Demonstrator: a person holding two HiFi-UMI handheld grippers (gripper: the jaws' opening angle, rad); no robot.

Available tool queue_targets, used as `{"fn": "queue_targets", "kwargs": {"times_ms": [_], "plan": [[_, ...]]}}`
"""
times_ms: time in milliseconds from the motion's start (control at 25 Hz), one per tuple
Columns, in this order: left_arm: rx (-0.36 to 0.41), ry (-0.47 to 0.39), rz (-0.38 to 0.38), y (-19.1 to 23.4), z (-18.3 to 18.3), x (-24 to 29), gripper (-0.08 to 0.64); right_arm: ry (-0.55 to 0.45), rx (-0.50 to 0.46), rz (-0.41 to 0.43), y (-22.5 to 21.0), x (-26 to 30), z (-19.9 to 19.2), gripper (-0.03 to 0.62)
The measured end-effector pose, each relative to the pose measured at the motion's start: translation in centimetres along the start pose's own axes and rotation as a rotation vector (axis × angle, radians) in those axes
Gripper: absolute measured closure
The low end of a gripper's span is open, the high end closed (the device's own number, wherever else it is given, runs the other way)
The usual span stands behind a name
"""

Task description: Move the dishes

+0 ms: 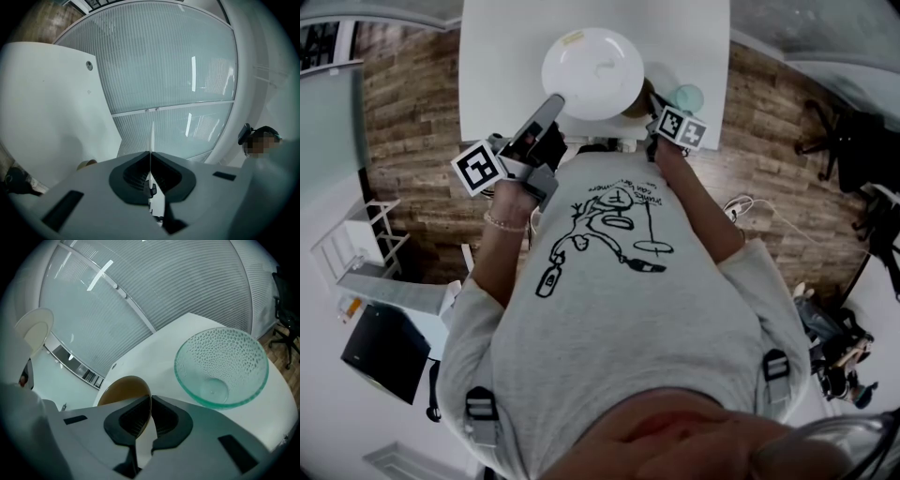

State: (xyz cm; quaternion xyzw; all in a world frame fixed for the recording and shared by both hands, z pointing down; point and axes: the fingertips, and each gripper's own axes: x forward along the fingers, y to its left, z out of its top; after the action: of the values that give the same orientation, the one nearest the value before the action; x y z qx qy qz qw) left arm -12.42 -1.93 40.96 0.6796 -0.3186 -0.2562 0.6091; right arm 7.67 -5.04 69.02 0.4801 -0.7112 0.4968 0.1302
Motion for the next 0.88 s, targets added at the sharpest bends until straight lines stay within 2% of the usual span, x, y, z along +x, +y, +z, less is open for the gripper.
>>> {"fn": "queue_targets", "kwargs": {"times_ms": [240,880], "plan": [[0.0,0.0,-0.001,-0.1,-0.1,0.2,0.551,-0.003,0.034,-0.035,-1.7,0.3,-0.5,0.549],[-0.001,-0.005,0.011,0.5,0.0,0.1,0.551,-0.023,0.062,-0.053,-3.3,0.9,-0.9,0.549]]}}
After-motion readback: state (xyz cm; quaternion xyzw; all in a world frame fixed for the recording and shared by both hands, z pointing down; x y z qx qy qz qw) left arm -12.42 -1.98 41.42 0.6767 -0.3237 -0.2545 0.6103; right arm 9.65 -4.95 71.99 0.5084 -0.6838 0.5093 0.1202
